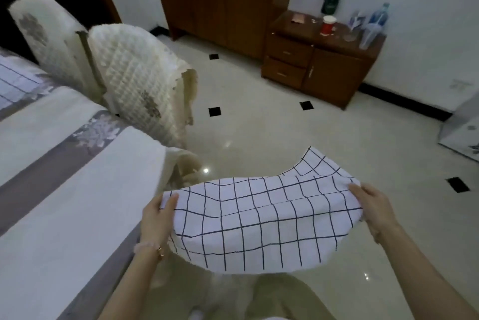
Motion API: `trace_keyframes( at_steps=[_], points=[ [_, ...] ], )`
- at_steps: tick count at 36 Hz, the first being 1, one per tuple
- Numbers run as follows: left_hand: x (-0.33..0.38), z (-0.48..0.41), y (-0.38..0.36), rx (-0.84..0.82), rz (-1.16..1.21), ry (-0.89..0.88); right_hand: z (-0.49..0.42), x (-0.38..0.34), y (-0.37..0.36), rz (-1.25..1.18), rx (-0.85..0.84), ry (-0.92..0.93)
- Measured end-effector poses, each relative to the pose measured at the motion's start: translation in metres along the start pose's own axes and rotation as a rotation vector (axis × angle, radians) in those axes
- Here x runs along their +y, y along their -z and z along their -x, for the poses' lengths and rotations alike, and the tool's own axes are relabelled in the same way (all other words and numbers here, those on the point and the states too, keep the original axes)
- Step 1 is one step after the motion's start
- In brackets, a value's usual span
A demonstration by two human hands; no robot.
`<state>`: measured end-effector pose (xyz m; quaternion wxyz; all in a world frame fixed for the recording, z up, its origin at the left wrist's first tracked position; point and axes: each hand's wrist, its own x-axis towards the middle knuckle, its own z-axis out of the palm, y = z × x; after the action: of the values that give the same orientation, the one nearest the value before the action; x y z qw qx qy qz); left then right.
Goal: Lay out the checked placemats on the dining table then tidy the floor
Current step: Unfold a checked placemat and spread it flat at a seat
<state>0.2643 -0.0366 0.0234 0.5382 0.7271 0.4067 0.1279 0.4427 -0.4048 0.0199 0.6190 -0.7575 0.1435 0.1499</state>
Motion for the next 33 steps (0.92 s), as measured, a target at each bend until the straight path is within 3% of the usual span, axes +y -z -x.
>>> trace_keyframes(
  at_steps=[8, 17, 24, 33],
  points=[
    [0.024, -0.031, -0.109, -0.083, -0.155, 0.033, -0.067, 0.011, 0.049, 0.007, 0.046, -0.100],
    [0.091, -0.075, -0.176, -0.035, -0.064, -0.035, -0.153, -0.043, 0.062, -0.034, 0.081, -0.037],
    [0.125, -0.160, -0.193, 0.045, -0.023, -0.075, -0.235, -0.092, 0.038, -0.030, 0.069, -0.004],
    [0.133, -0.267, -0.241, 0.082, -0.023, 0.100, -0.352, -0.143, -0.030, 0.091, -0.005, -0.072]
  ],
)
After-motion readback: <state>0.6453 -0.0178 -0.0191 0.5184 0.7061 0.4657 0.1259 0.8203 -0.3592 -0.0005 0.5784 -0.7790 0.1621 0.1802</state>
